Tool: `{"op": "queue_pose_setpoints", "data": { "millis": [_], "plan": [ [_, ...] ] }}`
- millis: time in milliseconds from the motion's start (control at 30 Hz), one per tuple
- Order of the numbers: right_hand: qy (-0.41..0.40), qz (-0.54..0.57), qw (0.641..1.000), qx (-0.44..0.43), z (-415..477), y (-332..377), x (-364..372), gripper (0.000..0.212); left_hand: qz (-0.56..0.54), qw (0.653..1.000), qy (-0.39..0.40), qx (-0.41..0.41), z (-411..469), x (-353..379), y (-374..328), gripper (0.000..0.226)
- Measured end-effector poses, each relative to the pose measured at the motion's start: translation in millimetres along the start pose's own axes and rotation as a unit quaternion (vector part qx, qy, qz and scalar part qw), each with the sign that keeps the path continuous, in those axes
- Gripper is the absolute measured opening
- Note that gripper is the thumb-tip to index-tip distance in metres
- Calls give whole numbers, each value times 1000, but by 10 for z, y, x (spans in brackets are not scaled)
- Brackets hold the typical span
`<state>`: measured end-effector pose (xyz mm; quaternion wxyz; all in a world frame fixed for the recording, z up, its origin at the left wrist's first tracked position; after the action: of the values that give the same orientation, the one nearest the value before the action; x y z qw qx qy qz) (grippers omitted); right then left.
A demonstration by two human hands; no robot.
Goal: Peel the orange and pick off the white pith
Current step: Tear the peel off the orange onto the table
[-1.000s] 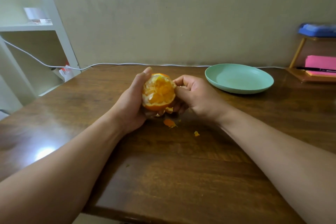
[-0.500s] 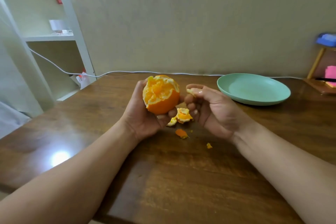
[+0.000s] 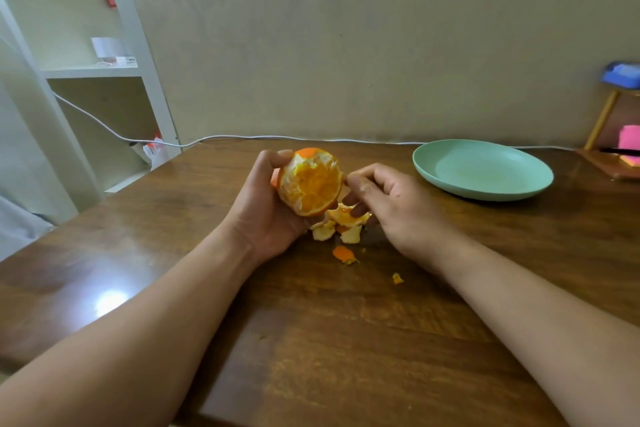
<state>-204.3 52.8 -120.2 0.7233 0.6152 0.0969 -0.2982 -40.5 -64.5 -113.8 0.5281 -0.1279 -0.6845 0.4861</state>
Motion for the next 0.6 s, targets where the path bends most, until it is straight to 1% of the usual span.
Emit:
{"op": "queue_pose_setpoints", "data": {
  "millis": [67,133,267,400,600],
  "plan": [
    [22,31,999,20,-22,-1,19,39,14,1000,-12,-3,23,3,15,46],
    [31,46,998,24,-24,-5,36,43,34,999,-18,-2,45,-3,25,46],
    [35,75,996,24,-27,19,24,30,75,997,-2,5,47,-12,33,52],
    [51,104,993,29,-49,42,24,27,74,997,2,22,39,-43,27,47],
    [52,79,995,31,-68,69,27,22,163,984,5,73,42,0,58,48]
  ]
}}
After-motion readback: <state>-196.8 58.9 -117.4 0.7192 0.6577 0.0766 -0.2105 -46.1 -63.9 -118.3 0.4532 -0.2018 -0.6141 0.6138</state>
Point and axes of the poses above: each hand's wrist, its own z-axis towards the middle knuckle, its own x-axis out of the palm, y = z × x, the point moved 1 cm from there along z, towards the middle knuckle, and after that the axes turned 8 degrees about y, right-handed, at the moved point
